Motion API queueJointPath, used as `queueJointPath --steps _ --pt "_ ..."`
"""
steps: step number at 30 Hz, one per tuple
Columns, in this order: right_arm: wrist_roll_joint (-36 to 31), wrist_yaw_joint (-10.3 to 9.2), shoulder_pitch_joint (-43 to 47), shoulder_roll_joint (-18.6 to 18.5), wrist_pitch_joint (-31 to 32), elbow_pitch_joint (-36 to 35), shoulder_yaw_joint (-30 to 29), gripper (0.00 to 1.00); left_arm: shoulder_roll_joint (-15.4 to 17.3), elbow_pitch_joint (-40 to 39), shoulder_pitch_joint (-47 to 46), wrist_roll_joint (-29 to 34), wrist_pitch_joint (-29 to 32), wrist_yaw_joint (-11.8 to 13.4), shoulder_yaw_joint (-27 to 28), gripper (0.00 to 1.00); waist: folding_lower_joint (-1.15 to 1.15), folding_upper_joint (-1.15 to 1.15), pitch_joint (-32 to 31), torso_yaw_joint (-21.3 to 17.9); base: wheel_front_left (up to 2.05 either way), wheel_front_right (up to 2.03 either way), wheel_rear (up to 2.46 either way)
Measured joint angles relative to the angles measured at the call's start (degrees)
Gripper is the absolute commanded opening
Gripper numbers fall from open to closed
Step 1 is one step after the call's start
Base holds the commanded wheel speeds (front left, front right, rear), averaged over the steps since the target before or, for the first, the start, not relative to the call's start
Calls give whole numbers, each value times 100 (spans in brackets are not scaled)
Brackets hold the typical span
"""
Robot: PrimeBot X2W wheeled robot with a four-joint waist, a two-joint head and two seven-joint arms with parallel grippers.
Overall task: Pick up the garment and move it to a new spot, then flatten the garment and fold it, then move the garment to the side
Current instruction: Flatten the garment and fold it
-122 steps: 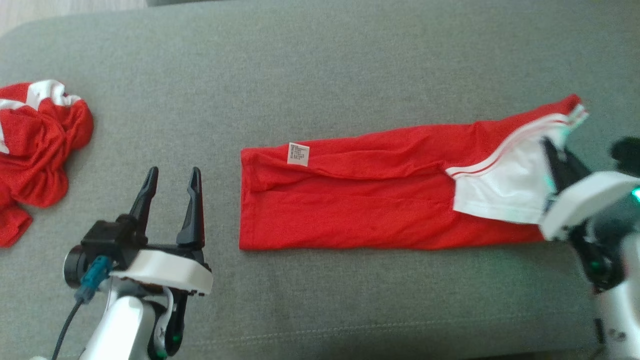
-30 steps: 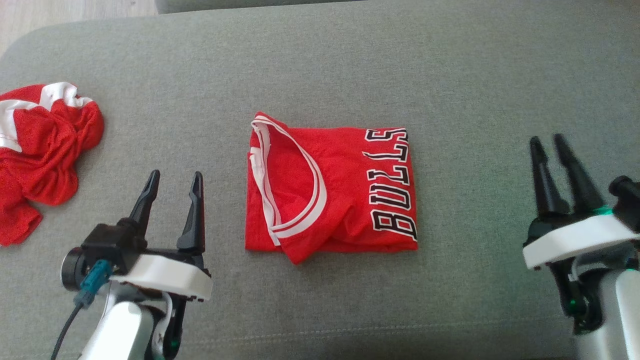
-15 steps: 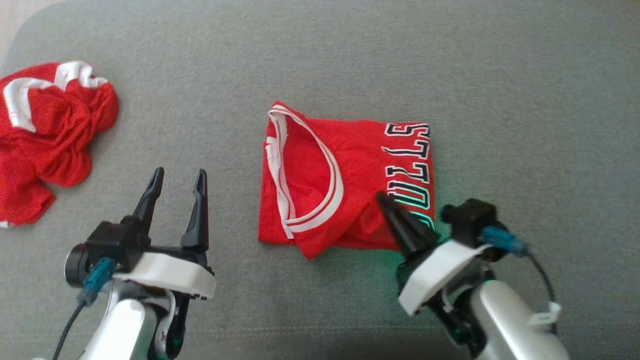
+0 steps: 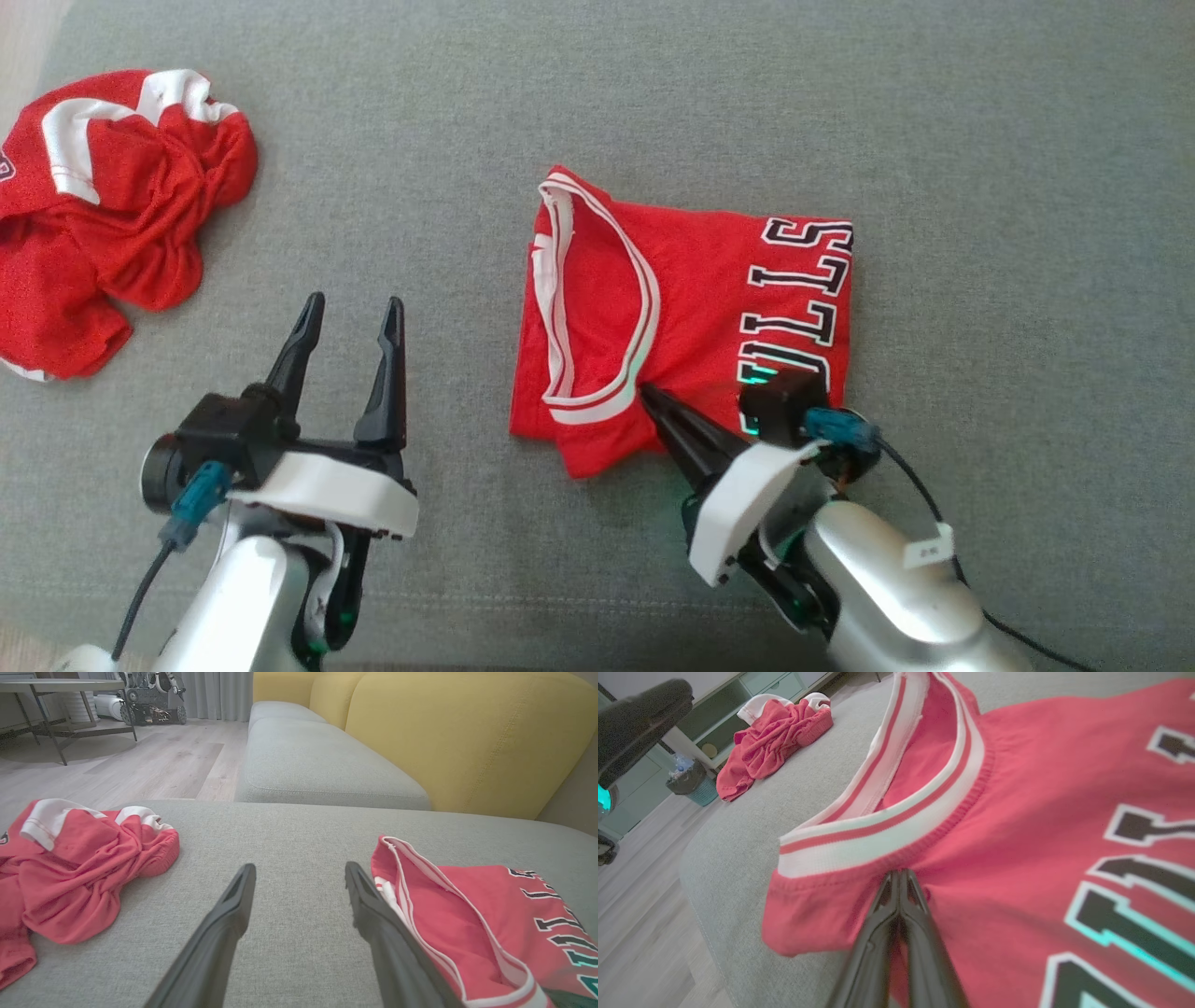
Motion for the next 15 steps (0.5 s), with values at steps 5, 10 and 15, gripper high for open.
queueJointPath --steps 5,10,15 --pt "211 0 -369 21 -71 394 478 0 -38 57 -93 0 -7 -4 -1 100 0 0 57 40 0 0 0" --pt "363 0 -616 24 -77 683 802 0 -69 107 -97 0 -9 -22 -4 100 0 0 73 43 0 0 0" --pt "485 0 -633 47 -279 744 679 0 -69 133 -97 0 -53 -21 4 100 0 0 22 -19 0 0 0"
